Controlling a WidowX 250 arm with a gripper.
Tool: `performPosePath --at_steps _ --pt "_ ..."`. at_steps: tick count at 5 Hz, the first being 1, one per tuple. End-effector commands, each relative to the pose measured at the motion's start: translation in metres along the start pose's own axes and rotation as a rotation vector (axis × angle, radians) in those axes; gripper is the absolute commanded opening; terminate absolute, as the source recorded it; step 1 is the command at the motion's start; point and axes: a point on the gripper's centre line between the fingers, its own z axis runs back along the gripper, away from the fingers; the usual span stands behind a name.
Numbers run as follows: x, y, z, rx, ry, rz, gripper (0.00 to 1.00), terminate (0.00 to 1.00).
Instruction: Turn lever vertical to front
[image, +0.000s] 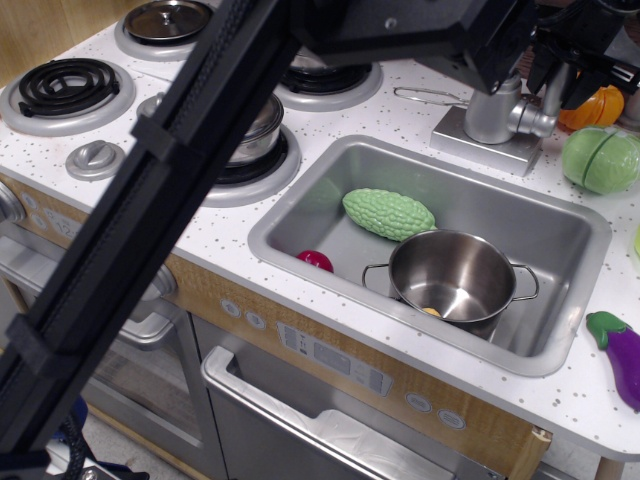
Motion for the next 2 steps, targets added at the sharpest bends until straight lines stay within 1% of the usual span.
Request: performPosePath --at_steps 1,2 --pt "-0.0085 -0.0143 0.0402 -0.045 -0.018 0.037 0.0 0.0" --pt "-0.0144 -0.0161 0.0349 -0.071 0.013 0.041 0.0 0.0"
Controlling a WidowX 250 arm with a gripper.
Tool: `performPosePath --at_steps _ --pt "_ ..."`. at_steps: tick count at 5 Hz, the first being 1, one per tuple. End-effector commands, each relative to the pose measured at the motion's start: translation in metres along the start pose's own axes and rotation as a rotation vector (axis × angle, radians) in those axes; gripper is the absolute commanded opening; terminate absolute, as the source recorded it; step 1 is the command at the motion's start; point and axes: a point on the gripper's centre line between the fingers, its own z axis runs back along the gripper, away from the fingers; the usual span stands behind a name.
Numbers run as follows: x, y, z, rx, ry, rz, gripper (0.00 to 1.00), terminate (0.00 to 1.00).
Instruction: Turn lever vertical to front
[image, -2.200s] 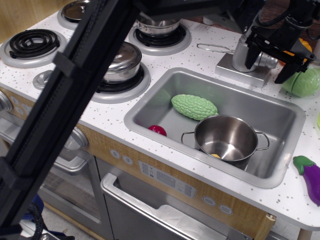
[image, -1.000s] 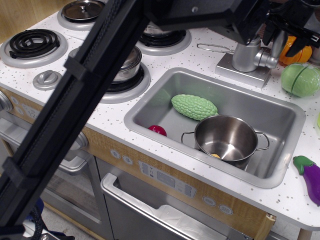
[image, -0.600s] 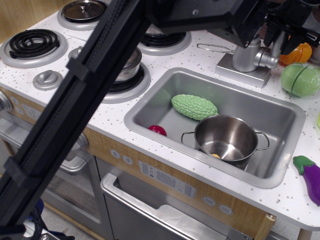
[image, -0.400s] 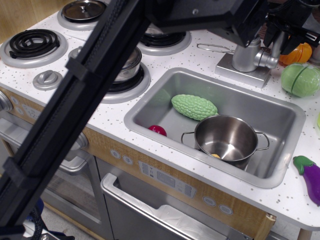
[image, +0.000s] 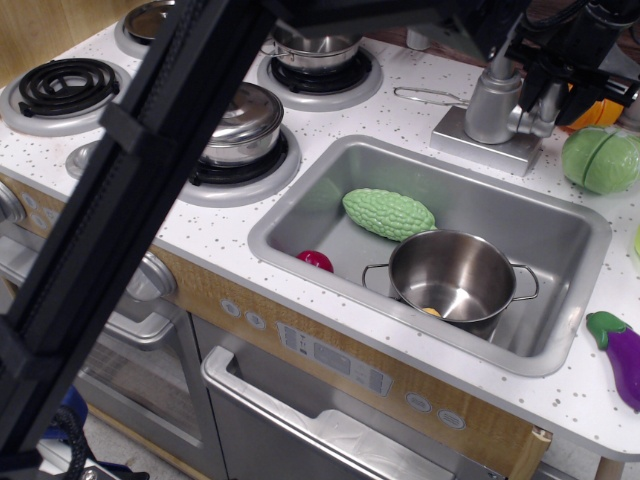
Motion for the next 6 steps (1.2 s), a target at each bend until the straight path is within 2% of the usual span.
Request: performPosePath --at_steps 1,2,3,4,6 --pt "-0.001 -0.01 0.025 -0.109 0.011 -0.006 0.0 0.0" --pt "-0.007 -0.011 0.016 -0.157 0.072 0.006 0.0 0.0" --pt "-0.014 -0.016 0.008 -0.152 0.087 0.029 0.0 0.0" --pt "-0.018 -0.02 -0.002 -0.178 0.08 0.036 0.0 0.0" --pt "-0.021 -0.025 -0.017 -0.17 0.065 0.032 0.0 0.0"
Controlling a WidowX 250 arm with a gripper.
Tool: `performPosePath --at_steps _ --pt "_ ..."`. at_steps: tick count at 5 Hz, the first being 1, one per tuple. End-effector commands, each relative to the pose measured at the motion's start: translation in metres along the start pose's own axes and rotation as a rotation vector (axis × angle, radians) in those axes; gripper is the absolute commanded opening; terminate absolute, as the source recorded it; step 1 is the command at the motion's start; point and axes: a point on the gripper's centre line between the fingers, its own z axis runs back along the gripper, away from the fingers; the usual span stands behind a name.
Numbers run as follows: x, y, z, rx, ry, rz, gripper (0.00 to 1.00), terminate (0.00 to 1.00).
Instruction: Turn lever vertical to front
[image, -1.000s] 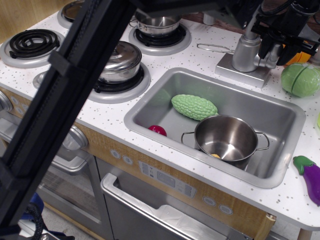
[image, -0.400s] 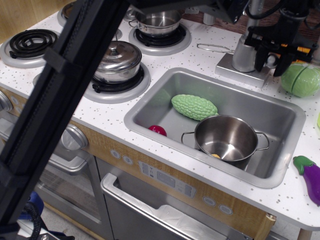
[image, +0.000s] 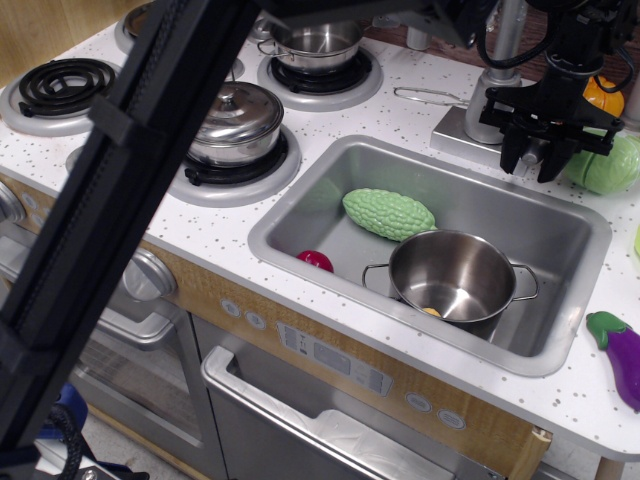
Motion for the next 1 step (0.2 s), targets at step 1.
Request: performPosePath --at_steps 1 --pt "0.0074 -0.0134 0.0204 -0.013 -0.043 -0.06 1.0 1.0"
